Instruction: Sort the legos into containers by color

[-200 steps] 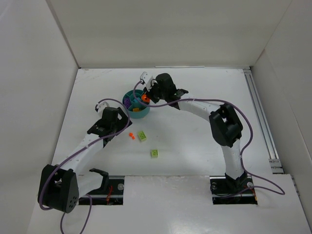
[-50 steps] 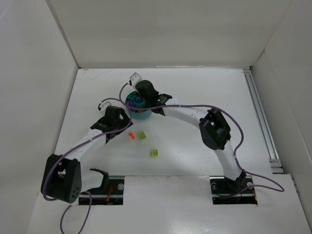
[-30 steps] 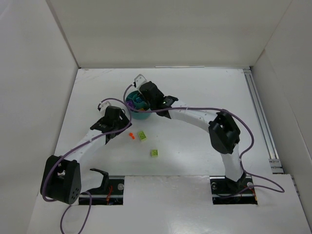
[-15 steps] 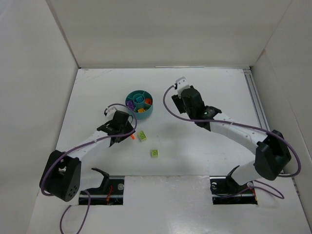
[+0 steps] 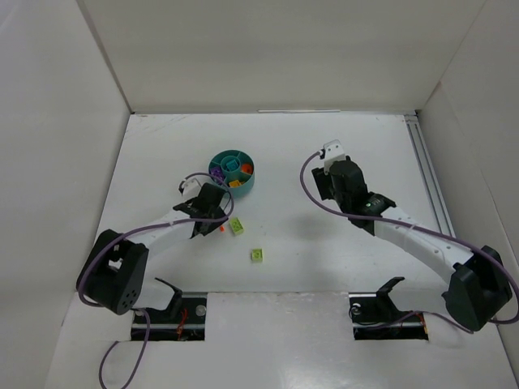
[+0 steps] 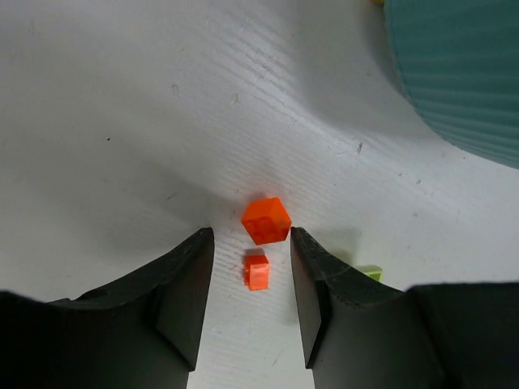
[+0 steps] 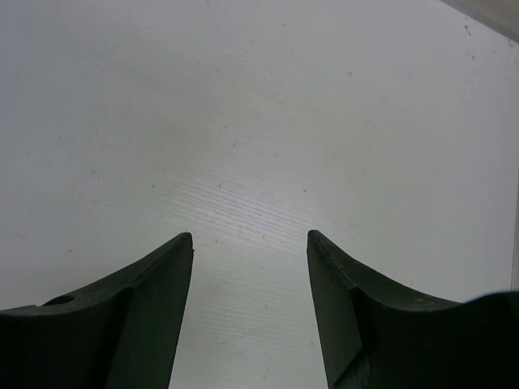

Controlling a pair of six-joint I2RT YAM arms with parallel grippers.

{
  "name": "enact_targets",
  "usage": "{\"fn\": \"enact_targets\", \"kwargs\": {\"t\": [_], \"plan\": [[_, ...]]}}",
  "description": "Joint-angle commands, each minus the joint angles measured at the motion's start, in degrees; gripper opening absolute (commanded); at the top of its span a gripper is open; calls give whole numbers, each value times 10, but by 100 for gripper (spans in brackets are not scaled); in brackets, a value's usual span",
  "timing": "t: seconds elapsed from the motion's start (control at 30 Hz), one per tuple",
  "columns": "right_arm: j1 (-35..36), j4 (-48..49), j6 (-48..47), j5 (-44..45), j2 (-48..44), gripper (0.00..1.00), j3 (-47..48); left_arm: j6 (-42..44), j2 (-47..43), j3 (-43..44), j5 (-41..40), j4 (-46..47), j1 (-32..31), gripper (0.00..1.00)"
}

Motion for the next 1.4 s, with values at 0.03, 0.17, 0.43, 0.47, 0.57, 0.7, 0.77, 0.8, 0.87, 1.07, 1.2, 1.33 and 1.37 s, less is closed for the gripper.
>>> {"fn": "enact_targets", "kwargs": {"t": [0.03,0.17,0.43,0.47,0.57,0.7,0.77,0.8,0.87,1.07,1.2,1.33,1.37], "plan": [[-12,30,11,-7,-14,64,-5,-17,32,2,-11,-25,-2,40],[-12,30,11,-17,-14,64,-5,-17,50,9,-16,-25,-2,38],[-12,36,6,-22,-3,62,-5,-17,61,19,-21,-25,-7,36],[-12,36,6,-22,-3,62,-5,-17,61,19,-21,-25,-7,34],[-12,41,6,-22,-3,62,-11,-17,61,19,-21,-30,-7,26],[-12,41,6,-17,-8,62,-16,-22,54,14,-21,-35,-12,18],[-12,41,6,-17,-14,62,-16,-22,40,14,-28,-52,-18,17],[-12,41,6,-17,-20,62,-22,-28,34,19,-33,-58,-25,15],[-12,41,6,-17,-26,62,-22,-28,14,26,-45,-79,-33,15],[-23,46,17,-17,-57,62,-48,-4,-55,88,-66,-99,-62,15],[-47,46,29,-22,-82,64,-66,71,-67,147,-61,-27,-62,17],[-72,46,29,-29,-98,70,-84,123,0,240,-73,-7,-62,18],[-82,46,29,-35,-105,72,-90,139,17,280,-80,-7,-62,18]]}}
